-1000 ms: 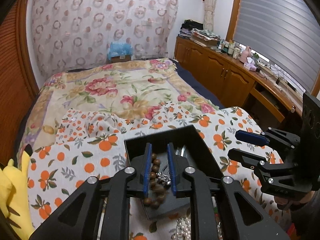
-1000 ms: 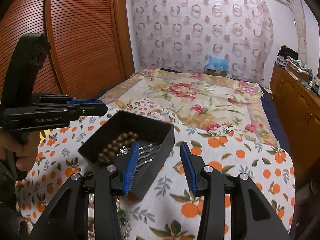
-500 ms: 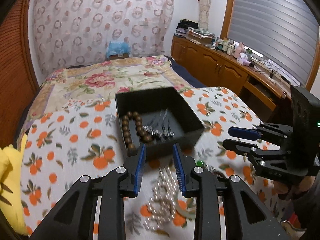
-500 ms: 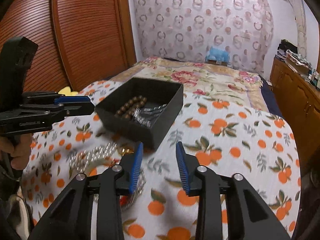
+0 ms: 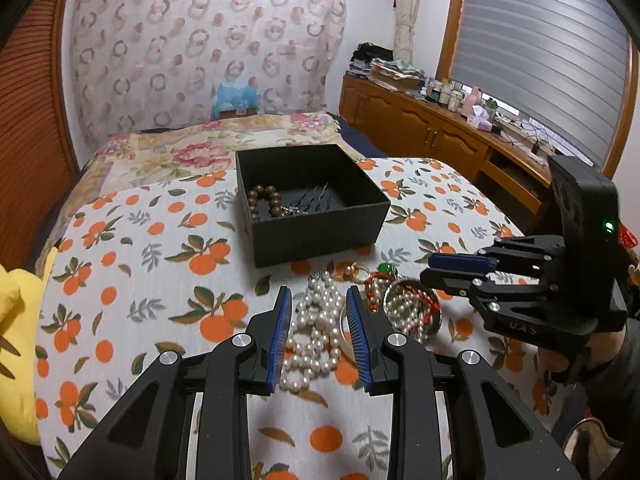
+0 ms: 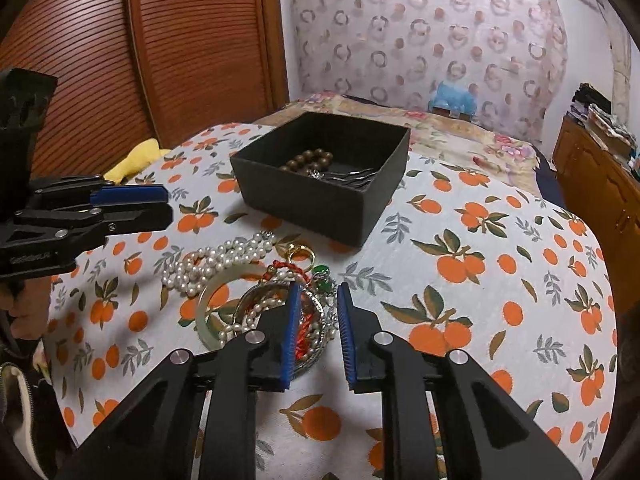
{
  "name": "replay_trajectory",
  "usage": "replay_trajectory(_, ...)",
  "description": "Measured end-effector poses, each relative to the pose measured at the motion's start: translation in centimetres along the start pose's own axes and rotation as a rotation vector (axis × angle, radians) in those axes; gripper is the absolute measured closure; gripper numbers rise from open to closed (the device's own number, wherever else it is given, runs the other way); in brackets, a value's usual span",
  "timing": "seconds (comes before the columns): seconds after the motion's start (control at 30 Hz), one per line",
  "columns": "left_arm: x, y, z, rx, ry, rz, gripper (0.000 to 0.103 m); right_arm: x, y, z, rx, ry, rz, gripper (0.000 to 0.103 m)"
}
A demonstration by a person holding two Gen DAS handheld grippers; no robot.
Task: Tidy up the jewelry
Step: 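Grasp the silver bangle from the pile with the right tool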
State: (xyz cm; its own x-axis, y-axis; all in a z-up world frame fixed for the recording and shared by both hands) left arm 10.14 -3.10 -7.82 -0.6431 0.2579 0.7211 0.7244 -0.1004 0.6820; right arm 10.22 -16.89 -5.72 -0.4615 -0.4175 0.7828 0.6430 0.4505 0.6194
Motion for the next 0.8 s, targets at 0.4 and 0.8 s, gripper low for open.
replay_trajectory(0.4,1.7,-2.3,-0.2,0.003,-0.001,-0.019,0.076,-1.5,-0.1,-0.6,-0.033,0.014,0.071,0.086)
replay_trajectory(0.8,1.8,-2.8,0.1,0.017,-0.005,-0.016,0.075,-2.3,0.2,-0.3,-0.016,0.019,0.099,0.094)
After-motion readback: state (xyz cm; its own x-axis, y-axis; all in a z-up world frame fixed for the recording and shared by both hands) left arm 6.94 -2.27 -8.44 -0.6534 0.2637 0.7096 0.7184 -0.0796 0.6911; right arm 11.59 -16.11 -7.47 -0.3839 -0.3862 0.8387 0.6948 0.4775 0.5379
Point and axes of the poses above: each gripper's, at about its wrist camera, not at the fingertips, and x roughly against the way its jaws point, z to its left, y to its top, the point moved 5 cm from there along -x, roughly the way its jaws point, and after that the axes turned 5 degrees about z, right-handed, at the moved point
